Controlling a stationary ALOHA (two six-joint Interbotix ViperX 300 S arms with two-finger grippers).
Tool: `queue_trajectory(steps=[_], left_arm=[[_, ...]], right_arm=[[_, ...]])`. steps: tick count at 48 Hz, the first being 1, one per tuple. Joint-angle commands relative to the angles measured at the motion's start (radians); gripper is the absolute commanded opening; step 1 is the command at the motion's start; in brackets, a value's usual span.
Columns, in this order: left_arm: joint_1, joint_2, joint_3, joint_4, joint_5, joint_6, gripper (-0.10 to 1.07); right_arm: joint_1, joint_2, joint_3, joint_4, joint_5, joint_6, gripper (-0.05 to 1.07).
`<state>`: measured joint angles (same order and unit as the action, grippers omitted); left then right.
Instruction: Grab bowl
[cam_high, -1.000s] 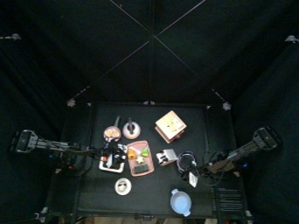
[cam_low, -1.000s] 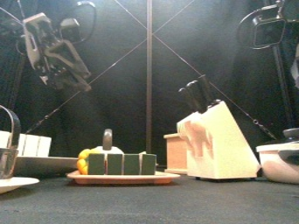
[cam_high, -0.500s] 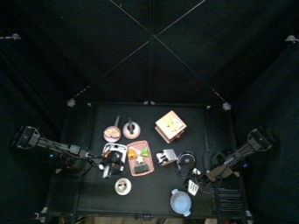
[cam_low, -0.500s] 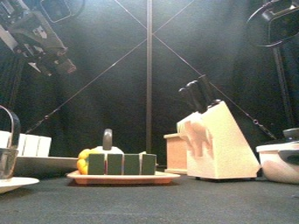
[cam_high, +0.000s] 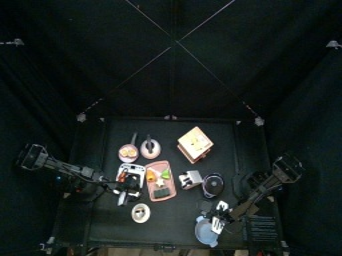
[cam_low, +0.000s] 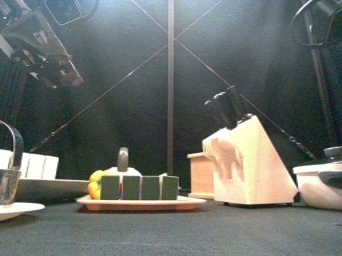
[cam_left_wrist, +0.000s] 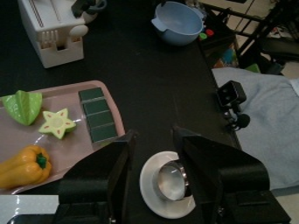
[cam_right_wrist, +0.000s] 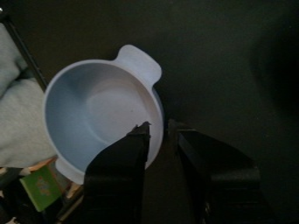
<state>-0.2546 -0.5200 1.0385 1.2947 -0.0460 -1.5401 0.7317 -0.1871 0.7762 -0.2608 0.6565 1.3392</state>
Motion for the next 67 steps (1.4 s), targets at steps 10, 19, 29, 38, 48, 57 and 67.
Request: queue_trajectory(steps=[10, 19, 29, 38, 48, 57, 67], left_arm=[[-0.002, 0.002, -0.028, -0.006, -0.002, 0.0, 0.78], [-0.002, 0.003, -0.028, -0.014, 0.0, 0.002, 0.78], [-0.002, 0.002, -0.037, -0.009, 0.008, 0.002, 0.78], [-0.002, 0.002, -0.038, -0.009, 0.008, 0.002, 0.78], [-0.002, 0.003, -0.037, -0.008, 0.008, 0.002, 0.78], [-0.002, 0.003, -0.035, -0.011, 0.008, 0.002, 0.78], [-0.002, 0.002, -0.034, -0.012, 0.008, 0.002, 0.78]], right_arm=[[0.011, 0.021, -0.023, -0.012, 0.005, 0.0, 0.68], [0.005, 0.052, -0.023, -0.025, 0.003, 0.0, 0.67], [0.003, 0.069, -0.026, -0.031, 0.008, -0.002, 0.59], [-0.006, 0.067, -0.029, -0.034, 0.011, 0.0, 0.45], [-0.021, 0.049, -0.055, -0.034, 0.034, -0.002, 0.37], [-0.026, 0.04, -0.084, -0.051, 0.071, -0.002, 0.37], [-0.04, 0.041, -0.095, -0.066, 0.075, 0.003, 0.37]])
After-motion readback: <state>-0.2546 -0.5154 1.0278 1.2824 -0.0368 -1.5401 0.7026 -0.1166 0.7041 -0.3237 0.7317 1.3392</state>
